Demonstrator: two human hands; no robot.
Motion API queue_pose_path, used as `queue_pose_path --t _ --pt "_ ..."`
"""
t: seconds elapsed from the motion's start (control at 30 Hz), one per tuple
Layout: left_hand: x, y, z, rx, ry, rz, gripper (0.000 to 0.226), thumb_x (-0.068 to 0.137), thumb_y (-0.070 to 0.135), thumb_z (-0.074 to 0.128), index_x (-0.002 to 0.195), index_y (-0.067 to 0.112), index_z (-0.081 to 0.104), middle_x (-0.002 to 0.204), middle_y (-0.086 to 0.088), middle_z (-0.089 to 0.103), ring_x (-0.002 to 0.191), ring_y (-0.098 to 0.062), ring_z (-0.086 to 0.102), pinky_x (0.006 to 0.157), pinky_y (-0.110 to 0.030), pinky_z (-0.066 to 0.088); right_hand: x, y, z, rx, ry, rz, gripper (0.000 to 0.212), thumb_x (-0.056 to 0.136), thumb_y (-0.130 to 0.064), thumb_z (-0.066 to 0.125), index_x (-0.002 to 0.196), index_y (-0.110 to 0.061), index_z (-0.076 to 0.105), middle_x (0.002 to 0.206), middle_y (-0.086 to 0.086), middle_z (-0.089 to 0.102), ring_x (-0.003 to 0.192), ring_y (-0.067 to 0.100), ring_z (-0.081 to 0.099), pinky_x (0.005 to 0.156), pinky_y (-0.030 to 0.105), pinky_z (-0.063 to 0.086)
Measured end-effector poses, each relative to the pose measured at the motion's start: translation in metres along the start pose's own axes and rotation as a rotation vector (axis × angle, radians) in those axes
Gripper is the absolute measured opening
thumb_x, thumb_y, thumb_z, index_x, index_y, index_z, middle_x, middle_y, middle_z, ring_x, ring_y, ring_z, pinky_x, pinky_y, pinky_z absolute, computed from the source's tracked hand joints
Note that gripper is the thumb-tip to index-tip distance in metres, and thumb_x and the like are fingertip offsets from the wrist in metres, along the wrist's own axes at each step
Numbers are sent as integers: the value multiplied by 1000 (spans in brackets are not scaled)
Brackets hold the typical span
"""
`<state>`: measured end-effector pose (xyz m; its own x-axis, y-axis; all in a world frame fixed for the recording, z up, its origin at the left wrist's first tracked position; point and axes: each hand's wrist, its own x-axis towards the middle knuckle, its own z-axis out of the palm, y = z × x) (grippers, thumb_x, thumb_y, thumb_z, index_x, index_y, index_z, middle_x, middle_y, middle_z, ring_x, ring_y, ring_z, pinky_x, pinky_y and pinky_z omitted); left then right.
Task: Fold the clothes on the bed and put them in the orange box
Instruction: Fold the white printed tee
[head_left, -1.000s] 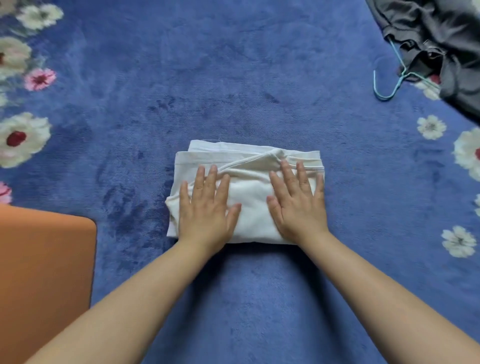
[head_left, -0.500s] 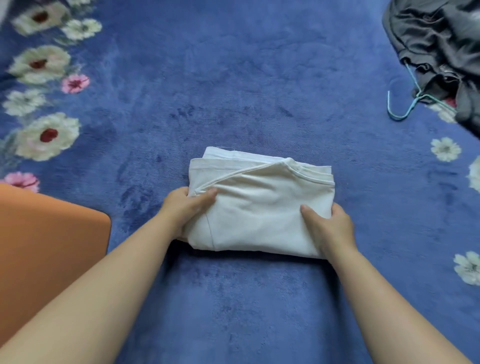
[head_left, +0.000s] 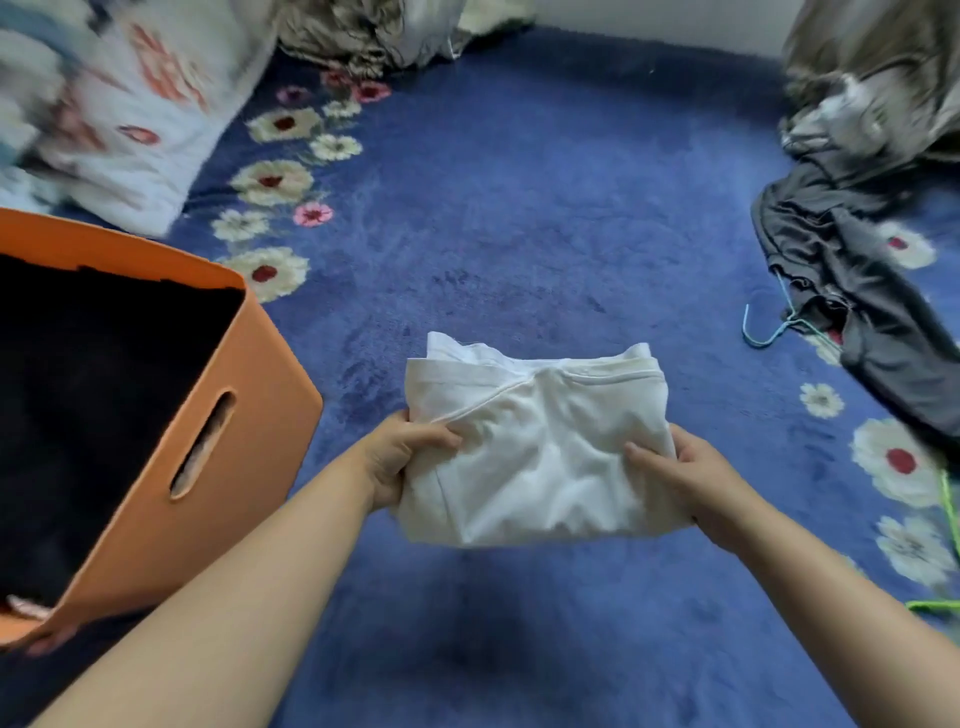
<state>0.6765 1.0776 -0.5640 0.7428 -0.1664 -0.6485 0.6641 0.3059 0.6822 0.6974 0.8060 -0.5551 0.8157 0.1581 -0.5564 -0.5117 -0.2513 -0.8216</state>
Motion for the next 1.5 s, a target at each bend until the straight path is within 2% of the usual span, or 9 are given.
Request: queue_pose_path --t 0.17,0.3,0.4,0.53,0.83,1.17,1.37,1.43,1.5 --pt "-75 39 5 -40 75 204 40 58 12 66 98 8 64 83 -5 72 71 -17 69 65 -27 57 -36 -73 15 -57 -84 -130 12 80 -17 71 88 -20 63 82 -2 68 61 -2 64 52 15 51" --pt "-149 66 -12 -107 186 391 48 58 8 66 105 17 61 92 -6 70 78 -19 68 64 -29 57 -73 -127 38 -60 -315 -146 66 34 -41 91 90 -16 67 81 1 73 69 14 70 51 23 52" --pt "-192 75 -26 -186 338 512 57 57 12 69 112 20 56 101 -9 67 86 -22 67 70 -34 56 -87 -162 72 -83 -388 -180 41 52 -15 73 93 -14 65 78 -1 73 68 13 69 53 24 54" --pt "-236 85 -65 -216 488 538 63 60 17 78 116 24 49 115 -7 61 103 -26 61 88 -44 50 -96 -201 137 -207 -396 -245 37 58 -15 62 95 -17 66 77 -6 72 68 10 68 55 21 54" --pt "-266 103 -225 -183 596 238 92 40 17 83 126 13 50 112 -13 64 98 -32 64 87 -49 52 -59 -240 315 -689 -241 -402 19 84 0 56 99 -7 66 88 7 64 81 18 55 66 27 39" --pt "-226 117 -327 188 879 199 39 82 7 63 103 17 33 85 6 49 80 -17 49 73 -30 40 58 -253 482 -1114 -116 -512 21 82 -8 45 90 -5 64 82 10 61 76 26 52 61 30 35" --pt "-213 115 -348 318 914 37 35 86 4 55 103 10 25 101 -10 52 86 -24 51 72 -31 41 90 -241 514 -1179 -102 -600 19 83 -6 46 67 -13 52 67 2 51 71 24 46 56 31 31" --pt "-213 112 -349 405 899 11 43 86 -1 50 118 10 24 114 -12 51 94 -26 52 75 -30 40 93 -231 514 -1158 -112 -729 17 86 -6 47 85 -19 59 84 4 64 86 30 58 63 30 39" --pt "-216 105 -350 686 947 89 68 80 -6 53 136 13 19 125 -12 44 105 -27 51 79 -30 43 100 -221 512 -1208 -117 -755 42 94 -12 46 135 -20 44 125 7 59 113 29 54 86 31 43"
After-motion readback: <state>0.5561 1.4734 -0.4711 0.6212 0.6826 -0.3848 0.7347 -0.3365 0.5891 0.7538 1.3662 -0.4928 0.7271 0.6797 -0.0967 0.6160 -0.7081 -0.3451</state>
